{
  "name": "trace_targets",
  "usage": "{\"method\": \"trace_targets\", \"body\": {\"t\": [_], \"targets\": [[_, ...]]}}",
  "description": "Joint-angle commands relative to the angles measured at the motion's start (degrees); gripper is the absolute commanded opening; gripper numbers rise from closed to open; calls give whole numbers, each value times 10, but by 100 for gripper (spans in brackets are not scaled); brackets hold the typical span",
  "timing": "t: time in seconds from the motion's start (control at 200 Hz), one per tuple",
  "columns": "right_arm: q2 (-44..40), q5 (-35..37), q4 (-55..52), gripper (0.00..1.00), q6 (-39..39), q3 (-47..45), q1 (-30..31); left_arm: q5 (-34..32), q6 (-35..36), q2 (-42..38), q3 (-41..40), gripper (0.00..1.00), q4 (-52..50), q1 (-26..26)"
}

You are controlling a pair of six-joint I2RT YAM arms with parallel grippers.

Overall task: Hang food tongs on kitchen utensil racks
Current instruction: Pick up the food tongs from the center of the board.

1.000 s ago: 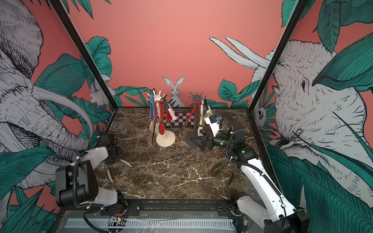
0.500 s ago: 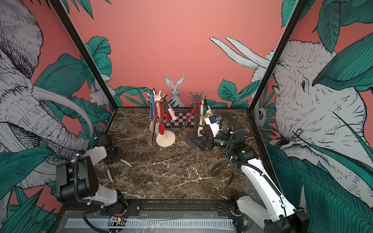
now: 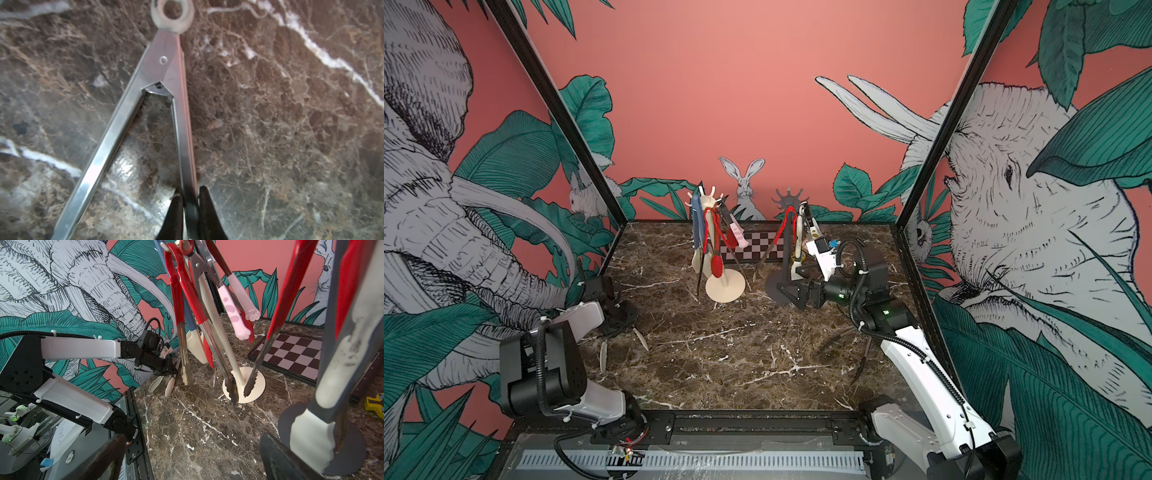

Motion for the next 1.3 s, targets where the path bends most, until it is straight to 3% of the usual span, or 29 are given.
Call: {"method": "trace_targets", "body": {"t": [0.0,0.22,0.665,1.105,1.295], "targets": [[-8,2,22,99,-14,12,4,36,31,-25,9,2,7,3],[-21,38,26,99,-20,-2,4,85,54,-85,10,0,29,3],[-17,42,31,99,-25,-8,4,152,63,-209,18,0,58,2],[-16,52,19,99,-44,-11,4,260,88,-300,87,0,66,-2],[-12,58,18,99,-47,-8,4,285,108,-315,142,0,63,-35]]}}
